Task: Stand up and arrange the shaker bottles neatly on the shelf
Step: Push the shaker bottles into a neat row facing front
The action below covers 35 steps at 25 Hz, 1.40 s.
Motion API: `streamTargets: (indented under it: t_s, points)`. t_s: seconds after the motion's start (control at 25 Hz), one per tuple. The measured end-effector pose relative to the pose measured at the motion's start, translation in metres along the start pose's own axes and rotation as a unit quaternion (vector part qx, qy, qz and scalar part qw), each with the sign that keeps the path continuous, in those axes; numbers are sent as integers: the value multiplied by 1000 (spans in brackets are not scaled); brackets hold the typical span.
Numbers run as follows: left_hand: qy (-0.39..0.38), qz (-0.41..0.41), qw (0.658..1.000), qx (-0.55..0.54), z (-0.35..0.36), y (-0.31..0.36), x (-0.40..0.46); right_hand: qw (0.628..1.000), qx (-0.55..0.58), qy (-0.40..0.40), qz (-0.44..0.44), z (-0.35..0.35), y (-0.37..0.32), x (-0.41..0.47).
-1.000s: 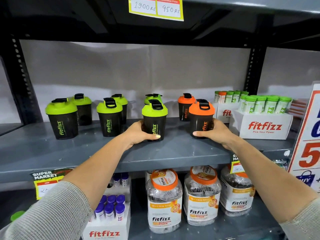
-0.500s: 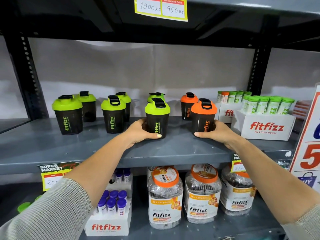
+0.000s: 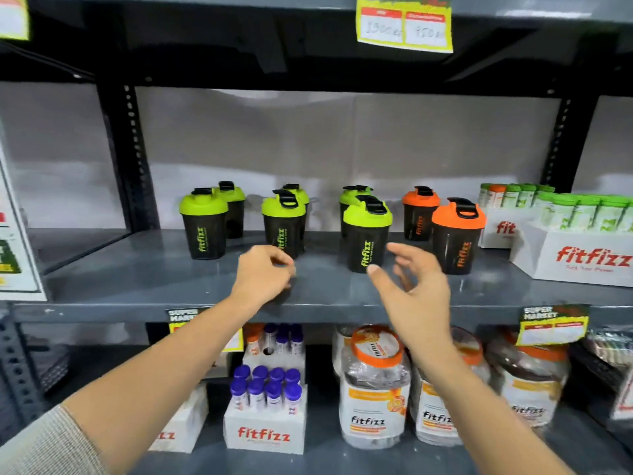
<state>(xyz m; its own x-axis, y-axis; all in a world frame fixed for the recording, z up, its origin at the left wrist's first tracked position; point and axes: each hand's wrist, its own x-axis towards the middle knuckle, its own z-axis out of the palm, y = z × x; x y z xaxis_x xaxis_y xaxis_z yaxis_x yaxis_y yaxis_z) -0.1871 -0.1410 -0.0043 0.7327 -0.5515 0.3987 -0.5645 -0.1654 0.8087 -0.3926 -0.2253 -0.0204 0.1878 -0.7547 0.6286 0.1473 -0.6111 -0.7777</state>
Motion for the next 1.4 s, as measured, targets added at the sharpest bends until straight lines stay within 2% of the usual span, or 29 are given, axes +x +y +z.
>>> streamTargets:
  t_s: [0.08,0.2,0.28,0.36,0.48,0.64,0.76,0.84,1.0,1.4]
  points:
    - [99,35,994,34,-32,-14,4,998,-14,-68,-2,48,-15,-15]
    - [176,6,983,42,-75,-43,31,980,-66,-160,97,104,-28,-5]
    - [152,-47,987,27,-97,-65,55,962,-70,-197,174,131,-29,13]
    - [91,-109,989,40,-114,-84,79,947,-80,-210,230,153,-17,34]
    - [2,-162,986,35,-128,-102,106,939,-96,-202,262,172,4,58]
    - [-33,-137,989,-47,-132,-107,125,941,-116,-204,245,185,16,71]
    - [-93,-98,983,-124,-128,-104,128,946,-124,-196,226,191,21,74]
    - [-99,-88,985,-110,-126,-104,127,953,-135,-181,202,195,26,73]
    - [-55,-95,990,-82,-128,-104,119,960,-167,-152,166,196,29,75]
    - [-78,-96,991,-53,-147,-105,88,960,-165,-171,151,177,14,57]
